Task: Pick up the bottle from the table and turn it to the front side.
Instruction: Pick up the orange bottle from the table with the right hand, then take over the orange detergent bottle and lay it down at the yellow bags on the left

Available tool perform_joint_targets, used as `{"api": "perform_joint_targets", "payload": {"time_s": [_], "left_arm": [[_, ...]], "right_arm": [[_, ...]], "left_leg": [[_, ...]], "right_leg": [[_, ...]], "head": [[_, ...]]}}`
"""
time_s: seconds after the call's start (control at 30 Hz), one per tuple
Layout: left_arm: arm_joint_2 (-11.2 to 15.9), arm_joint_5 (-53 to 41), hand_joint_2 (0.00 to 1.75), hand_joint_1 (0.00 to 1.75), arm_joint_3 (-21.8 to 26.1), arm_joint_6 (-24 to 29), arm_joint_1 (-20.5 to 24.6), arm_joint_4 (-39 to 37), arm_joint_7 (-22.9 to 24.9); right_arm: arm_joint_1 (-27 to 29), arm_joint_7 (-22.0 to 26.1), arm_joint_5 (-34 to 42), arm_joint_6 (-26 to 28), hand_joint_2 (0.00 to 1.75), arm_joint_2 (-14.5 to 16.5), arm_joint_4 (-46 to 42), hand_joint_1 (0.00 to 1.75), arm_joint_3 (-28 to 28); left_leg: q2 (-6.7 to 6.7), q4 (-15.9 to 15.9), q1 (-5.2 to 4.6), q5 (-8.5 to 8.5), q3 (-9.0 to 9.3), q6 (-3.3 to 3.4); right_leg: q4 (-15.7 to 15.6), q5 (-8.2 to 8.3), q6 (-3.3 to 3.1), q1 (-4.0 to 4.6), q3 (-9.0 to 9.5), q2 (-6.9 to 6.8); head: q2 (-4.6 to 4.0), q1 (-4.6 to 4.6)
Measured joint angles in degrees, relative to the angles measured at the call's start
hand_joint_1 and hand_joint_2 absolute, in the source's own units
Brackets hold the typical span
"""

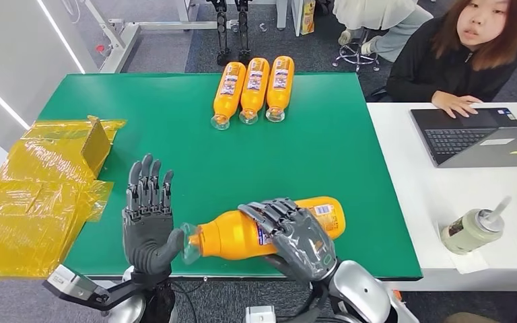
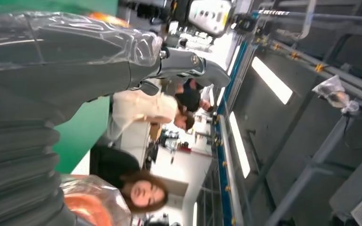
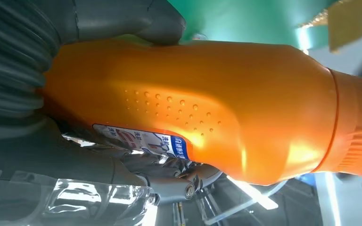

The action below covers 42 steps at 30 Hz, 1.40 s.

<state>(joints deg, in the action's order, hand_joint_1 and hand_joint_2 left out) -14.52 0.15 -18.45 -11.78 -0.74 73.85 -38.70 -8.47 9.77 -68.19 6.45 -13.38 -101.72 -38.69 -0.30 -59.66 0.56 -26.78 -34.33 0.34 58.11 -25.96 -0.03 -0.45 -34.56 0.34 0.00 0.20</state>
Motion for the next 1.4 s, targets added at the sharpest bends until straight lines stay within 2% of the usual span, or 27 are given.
{"api": "perform_joint_targets", "payload": {"time_s": [0.37, 0.73, 1.2, 1.4], "left_arm": [[-0.01, 2.45, 1.75, 0.00, -1.22, -4.70, 0.62, -1.81, 1.61], [0.30, 3.95, 1.75, 0.00, -2.71, -5.44, 0.91, -1.16, 2.89], [0.50, 4.81, 1.75, 0.00, -3.40, -5.51, 1.05, -0.27, 3.86], [0.74, 5.00, 1.75, 0.00, -4.40, -5.71, 1.16, 0.39, 3.90]], "right_arm": [[4.90, -1.40, -3.43, 1.44, 1.75, 2.75, -2.55, 1.75, 0.16], [7.04, -1.87, -3.97, 3.73, 1.75, 3.01, -4.39, 1.75, 0.80], [8.42, 2.72, 3.81, 6.64, 1.75, 4.54, -5.95, 1.75, 9.45], [8.69, 7.69, 11.86, 8.04, 1.75, 2.81, -3.89, 1.75, 14.59]], "left_leg": [[0.05, -0.01, -0.01, 0.00, 0.00, 0.00], [0.05, 0.00, -0.02, 0.00, 0.00, 0.00], [0.04, 0.00, -0.02, 0.00, -0.01, 0.00], [0.03, -0.01, -0.02, 0.00, -0.01, 0.00]], "right_leg": [[0.00, 0.02, -0.01, 0.00, 0.00, 0.01], [0.00, 0.01, -0.02, 0.00, 0.00, 0.01], [0.00, 0.01, -0.02, 0.00, 0.01, 0.01], [0.00, 0.02, -0.01, -0.02, 0.02, 0.00]], "head": [[0.00, 0.00], [0.00, 0.00], [0.00, 0.00], [0.00, 0.00]]}}
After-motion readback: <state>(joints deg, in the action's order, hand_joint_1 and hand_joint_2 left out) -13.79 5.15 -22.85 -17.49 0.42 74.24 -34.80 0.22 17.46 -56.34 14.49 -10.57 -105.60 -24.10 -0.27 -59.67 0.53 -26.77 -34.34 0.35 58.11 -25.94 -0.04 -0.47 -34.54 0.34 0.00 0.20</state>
